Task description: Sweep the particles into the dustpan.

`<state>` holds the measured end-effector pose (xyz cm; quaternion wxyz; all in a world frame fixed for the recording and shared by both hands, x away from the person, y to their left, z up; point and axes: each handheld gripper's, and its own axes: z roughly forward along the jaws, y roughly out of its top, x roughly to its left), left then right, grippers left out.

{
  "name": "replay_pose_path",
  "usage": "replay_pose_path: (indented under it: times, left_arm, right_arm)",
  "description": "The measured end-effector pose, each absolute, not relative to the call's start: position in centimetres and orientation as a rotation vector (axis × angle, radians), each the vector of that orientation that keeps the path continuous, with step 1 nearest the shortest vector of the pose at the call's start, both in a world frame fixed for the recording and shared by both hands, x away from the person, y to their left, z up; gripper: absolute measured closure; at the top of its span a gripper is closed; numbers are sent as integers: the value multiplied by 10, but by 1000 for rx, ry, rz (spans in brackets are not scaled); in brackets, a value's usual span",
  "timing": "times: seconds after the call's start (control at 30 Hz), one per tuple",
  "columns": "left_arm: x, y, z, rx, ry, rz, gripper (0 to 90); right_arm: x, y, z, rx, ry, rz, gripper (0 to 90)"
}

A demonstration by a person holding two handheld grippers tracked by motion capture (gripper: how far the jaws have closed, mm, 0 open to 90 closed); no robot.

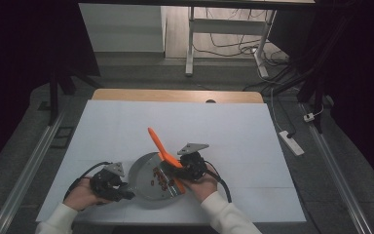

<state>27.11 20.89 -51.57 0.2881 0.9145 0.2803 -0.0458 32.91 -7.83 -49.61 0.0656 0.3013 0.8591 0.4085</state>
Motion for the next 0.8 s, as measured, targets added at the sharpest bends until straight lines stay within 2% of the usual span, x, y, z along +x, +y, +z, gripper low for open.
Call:
replay_pose_path:
  times: [0.13, 0.37, 0.53, 0.8]
  left_arm:
    - [271, 210, -516, 2440, 747, -122, 619]
    - [271, 210, -516, 2433, 750, -125, 619]
    - [270, 210, -515, 2440, 746, -122, 618]
    - [267, 205, -514, 2446, 748, -112, 618]
  right_arm:
    - [324, -72, -486, 832, 2579, 1254, 697]
    - [334, -107, -476, 941, 2473, 1239, 697]
    - [332, -129, -486, 993, 2474, 1157, 696]
    - [315, -132, -497, 1006, 2528, 1116, 697]
